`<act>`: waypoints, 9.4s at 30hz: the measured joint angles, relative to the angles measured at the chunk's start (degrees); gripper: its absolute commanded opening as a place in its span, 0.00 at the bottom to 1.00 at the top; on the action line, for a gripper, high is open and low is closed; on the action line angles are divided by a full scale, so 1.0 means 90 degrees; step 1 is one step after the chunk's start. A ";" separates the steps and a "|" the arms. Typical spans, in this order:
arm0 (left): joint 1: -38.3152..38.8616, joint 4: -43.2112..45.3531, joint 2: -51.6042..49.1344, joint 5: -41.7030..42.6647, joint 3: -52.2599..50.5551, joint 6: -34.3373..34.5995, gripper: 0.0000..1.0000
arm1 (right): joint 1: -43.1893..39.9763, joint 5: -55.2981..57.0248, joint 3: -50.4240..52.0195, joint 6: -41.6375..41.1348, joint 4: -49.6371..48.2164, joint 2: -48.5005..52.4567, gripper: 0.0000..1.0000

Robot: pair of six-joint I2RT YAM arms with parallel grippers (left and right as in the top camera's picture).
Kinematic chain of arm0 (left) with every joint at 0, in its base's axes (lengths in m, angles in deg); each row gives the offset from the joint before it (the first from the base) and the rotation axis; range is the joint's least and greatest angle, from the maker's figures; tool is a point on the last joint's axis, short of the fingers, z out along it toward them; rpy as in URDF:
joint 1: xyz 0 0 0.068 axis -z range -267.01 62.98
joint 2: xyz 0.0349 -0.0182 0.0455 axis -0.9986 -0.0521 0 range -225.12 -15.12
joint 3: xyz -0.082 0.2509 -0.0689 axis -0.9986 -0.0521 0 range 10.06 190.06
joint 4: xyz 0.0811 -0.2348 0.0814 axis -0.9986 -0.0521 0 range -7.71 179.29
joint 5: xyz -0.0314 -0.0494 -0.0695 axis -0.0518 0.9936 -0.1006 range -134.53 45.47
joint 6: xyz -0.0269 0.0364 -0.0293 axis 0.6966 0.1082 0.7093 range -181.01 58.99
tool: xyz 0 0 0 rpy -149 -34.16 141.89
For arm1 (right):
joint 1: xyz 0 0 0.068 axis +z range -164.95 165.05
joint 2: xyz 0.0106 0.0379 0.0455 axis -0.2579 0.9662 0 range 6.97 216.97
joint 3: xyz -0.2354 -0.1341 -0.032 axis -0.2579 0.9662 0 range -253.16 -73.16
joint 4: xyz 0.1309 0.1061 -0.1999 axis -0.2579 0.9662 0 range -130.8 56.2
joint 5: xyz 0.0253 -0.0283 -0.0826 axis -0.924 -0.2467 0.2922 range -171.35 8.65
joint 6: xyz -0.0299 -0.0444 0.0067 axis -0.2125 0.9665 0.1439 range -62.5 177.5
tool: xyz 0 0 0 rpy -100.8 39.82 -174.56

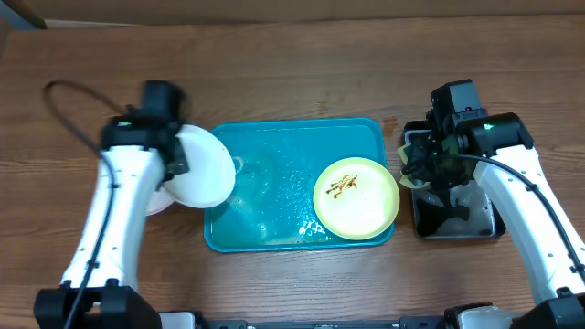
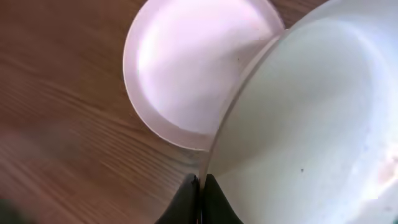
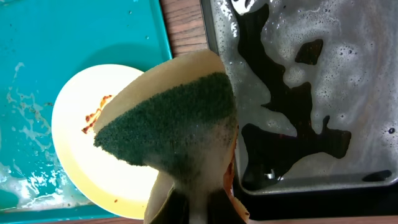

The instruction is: Clean dirty plates on tray and stack at the side

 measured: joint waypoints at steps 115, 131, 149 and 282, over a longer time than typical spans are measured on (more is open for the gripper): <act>0.4760 0.1625 -0.2050 0.2557 -0.0682 0.3313 0.04 | -0.1418 0.0311 0.0000 0.0024 0.0617 0.0000 0.04; 0.2329 0.1095 -0.2069 0.2419 0.0015 0.1566 0.08 | -0.1418 0.0311 0.0000 0.0017 0.0656 0.0000 0.04; 0.2710 -0.0908 -0.2067 0.3580 0.0571 0.2552 0.87 | -0.1418 0.0308 0.0000 0.0024 0.0641 0.0000 0.04; 0.2560 0.1110 -0.1972 0.2778 -0.0971 0.1530 0.04 | -0.1426 0.0294 0.0386 -0.0036 -0.1209 0.2773 0.04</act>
